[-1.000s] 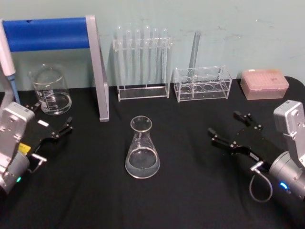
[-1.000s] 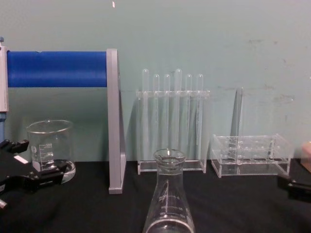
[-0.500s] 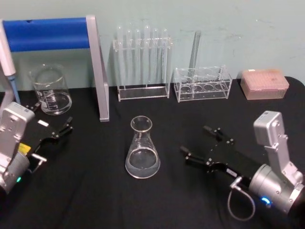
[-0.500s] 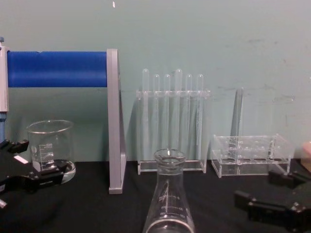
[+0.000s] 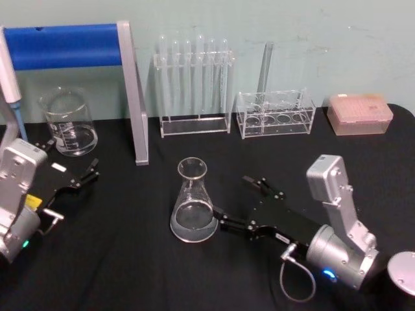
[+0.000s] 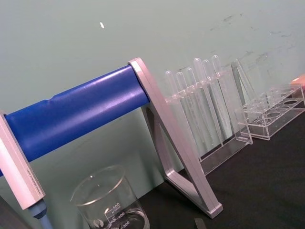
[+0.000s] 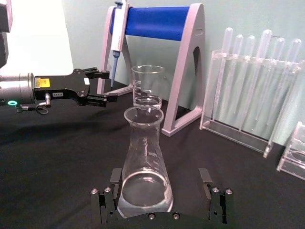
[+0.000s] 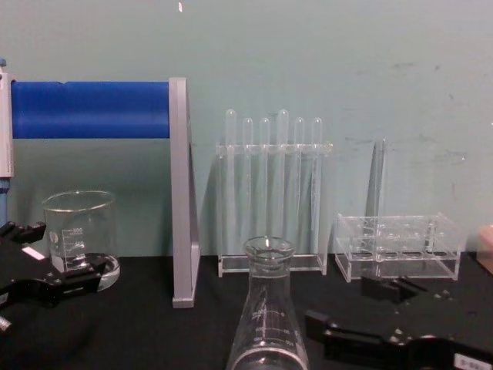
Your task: Grasp the erlenmeyer flask with one hand, shake it three times, then place it back.
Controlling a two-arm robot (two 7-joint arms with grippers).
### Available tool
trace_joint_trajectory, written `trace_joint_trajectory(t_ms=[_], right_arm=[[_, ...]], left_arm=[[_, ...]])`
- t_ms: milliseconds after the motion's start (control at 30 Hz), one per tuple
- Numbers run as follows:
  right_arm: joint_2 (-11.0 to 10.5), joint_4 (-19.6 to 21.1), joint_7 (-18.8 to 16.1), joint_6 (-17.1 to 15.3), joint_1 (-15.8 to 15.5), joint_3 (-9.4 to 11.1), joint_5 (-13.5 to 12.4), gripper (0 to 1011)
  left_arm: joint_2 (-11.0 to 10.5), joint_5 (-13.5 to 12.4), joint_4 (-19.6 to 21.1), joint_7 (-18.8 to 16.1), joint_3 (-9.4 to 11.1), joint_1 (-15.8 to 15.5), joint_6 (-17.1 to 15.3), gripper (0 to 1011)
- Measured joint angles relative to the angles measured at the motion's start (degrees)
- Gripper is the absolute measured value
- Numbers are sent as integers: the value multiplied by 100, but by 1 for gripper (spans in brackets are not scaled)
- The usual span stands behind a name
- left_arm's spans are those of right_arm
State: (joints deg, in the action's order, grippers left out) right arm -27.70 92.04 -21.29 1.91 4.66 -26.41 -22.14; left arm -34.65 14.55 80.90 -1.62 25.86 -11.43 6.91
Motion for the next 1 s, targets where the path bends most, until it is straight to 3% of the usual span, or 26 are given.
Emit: trace_joint_trajectory(t_ms=[1000], right_arm=[[1111, -1067, -148, 115, 768, -170, 705, 1000]], left_arm=[[0, 0, 0, 0, 0, 0, 0, 1001]])
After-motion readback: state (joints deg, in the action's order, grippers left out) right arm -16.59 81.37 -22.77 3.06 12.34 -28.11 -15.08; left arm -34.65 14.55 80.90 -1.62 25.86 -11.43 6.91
